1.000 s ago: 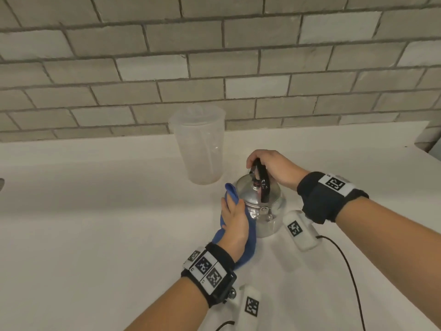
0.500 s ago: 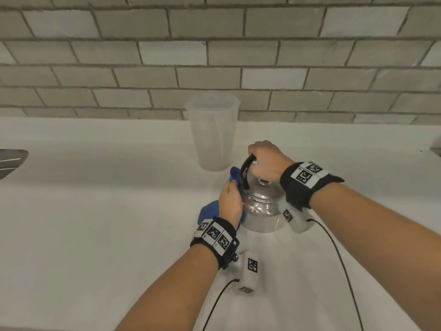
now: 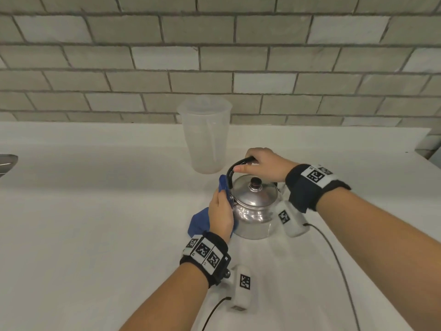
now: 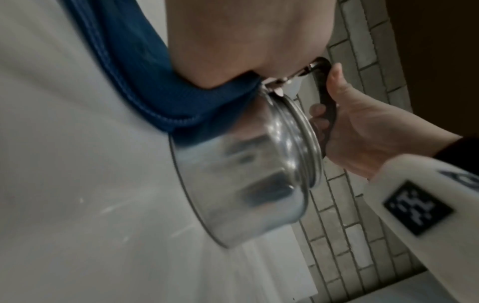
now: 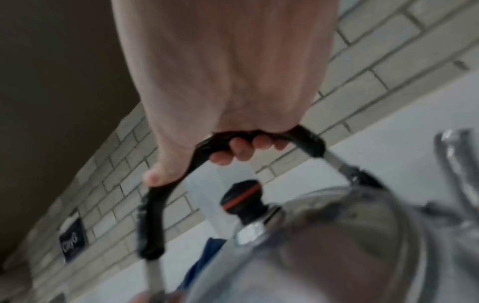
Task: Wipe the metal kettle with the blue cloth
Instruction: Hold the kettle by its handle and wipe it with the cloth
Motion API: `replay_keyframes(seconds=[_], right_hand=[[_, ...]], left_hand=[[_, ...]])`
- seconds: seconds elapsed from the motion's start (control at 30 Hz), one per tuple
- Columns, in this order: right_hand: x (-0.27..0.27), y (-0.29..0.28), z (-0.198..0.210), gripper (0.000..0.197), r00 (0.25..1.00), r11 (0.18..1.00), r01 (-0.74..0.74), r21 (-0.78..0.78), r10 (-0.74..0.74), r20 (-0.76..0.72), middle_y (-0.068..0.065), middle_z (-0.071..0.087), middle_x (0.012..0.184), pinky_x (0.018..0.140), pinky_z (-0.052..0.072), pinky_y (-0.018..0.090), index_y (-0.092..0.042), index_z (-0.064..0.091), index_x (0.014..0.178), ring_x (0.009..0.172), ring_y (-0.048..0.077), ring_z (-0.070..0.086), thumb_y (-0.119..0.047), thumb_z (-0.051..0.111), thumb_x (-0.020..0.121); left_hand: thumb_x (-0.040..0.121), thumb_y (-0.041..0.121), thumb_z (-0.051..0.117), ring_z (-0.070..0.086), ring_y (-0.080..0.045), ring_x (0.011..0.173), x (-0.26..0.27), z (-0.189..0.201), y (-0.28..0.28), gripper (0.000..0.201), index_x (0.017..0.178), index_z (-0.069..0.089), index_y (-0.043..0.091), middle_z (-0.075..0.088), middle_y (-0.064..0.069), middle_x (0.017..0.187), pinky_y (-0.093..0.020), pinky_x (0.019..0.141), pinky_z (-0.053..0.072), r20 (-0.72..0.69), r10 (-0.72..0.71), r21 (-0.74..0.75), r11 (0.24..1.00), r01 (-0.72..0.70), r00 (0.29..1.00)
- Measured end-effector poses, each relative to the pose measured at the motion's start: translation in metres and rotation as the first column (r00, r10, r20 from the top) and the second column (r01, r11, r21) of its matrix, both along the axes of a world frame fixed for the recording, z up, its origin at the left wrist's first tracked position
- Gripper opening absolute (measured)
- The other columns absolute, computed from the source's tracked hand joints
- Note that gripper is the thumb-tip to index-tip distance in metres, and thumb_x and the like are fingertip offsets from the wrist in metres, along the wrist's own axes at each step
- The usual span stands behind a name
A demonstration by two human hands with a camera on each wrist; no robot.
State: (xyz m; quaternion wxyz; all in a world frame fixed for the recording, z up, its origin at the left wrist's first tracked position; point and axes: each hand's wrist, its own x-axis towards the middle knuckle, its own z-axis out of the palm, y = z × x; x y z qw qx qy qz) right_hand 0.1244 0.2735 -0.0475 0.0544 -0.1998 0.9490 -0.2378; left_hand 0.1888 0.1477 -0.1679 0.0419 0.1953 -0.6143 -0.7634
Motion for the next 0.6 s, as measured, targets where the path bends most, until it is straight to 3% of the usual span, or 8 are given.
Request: replay_keyframes(seconds=[0.1, 0.23, 0.33, 0.4, 0.47, 0.6], right_hand=[[0.009, -0.012, -0.009, 0.051, 0.985, 0.986, 0.154, -0.056, -0.158, -0.066, 0.001, 0.056, 0.083, 0.078, 0.041, 0.037, -0.016, 0.055, 0.082, 0.088, 0.024, 0.051, -0.067, 0.057, 0.077], [0.014, -0.035, -0.017, 0.065, 0.922, 0.929, 0.371, 0.005, -0.368, -0.118, 0.007, 0.062, 0.094, 0.085, 0.045, 0.041, -0.013, 0.057, 0.090, 0.094, 0.029, 0.054, -0.076, 0.047, 0.076], [0.015, -0.039, -0.014, 0.067, 0.918, 0.920, 0.392, 0.003, -0.391, -0.064, 0.007, 0.062, 0.086, 0.067, 0.046, 0.034, -0.010, 0.056, 0.092, 0.083, 0.028, 0.058, -0.074, 0.044, 0.079], [0.014, -0.030, -0.007, 0.057, 0.942, 0.942, 0.337, 0.004, -0.337, -0.006, 0.003, 0.056, 0.072, 0.058, 0.038, 0.030, -0.010, 0.053, 0.082, 0.070, 0.025, 0.054, -0.066, 0.045, 0.085], [0.013, -0.019, -0.003, 0.052, 0.948, 0.947, 0.317, -0.044, -0.315, 0.053, 0.002, 0.049, 0.063, 0.057, 0.035, 0.030, -0.011, 0.047, 0.068, 0.061, 0.021, 0.048, -0.059, 0.047, 0.089], [0.015, -0.008, -0.016, 0.058, 0.901, 0.872, 0.431, -0.232, -0.402, 0.165, 0.002, 0.032, 0.049, 0.053, 0.029, 0.031, -0.013, 0.030, 0.050, 0.046, 0.021, 0.033, -0.048, 0.053, 0.091]], left_hand=[[0.105, 0.023, 0.031, 0.056, -0.027, 0.115, 0.008, 0.001, 0.004, 0.041, 0.132, 0.059, 0.009, 0.064, -0.013, 0.123, -0.038, 0.104, 0.040, -0.009, 0.132, -0.020, 0.991, -0.132, 0.991], [0.107, 0.024, 0.029, 0.051, -0.023, 0.126, 0.025, -0.003, 0.012, 0.044, 0.146, 0.046, 0.016, 0.055, -0.006, 0.139, -0.040, 0.112, 0.035, -0.053, 0.232, 0.017, 0.973, -0.231, 0.971], [0.108, 0.022, 0.030, 0.052, -0.019, 0.126, 0.036, -0.004, 0.012, 0.043, 0.148, 0.043, 0.017, 0.055, -0.005, 0.139, -0.040, 0.113, 0.035, -0.109, 0.214, 0.017, 0.977, -0.214, 0.971], [0.107, 0.024, 0.030, 0.051, -0.019, 0.128, 0.033, -0.004, 0.003, 0.044, 0.149, 0.042, 0.017, 0.054, -0.004, 0.140, -0.040, 0.113, 0.034, -0.114, 0.167, -0.025, 0.985, -0.171, 0.979], [0.106, 0.025, 0.031, 0.052, -0.022, 0.126, 0.023, -0.003, -0.007, 0.043, 0.145, 0.047, 0.014, 0.058, -0.006, 0.136, -0.042, 0.112, 0.036, -0.087, 0.134, -0.075, 0.987, -0.140, 0.987], [0.105, 0.022, 0.031, 0.052, -0.020, 0.124, 0.026, 0.001, -0.004, 0.042, 0.142, 0.049, 0.016, 0.058, -0.003, 0.132, -0.038, 0.110, 0.037, -0.128, 0.105, -0.182, 0.975, -0.128, 0.986]])
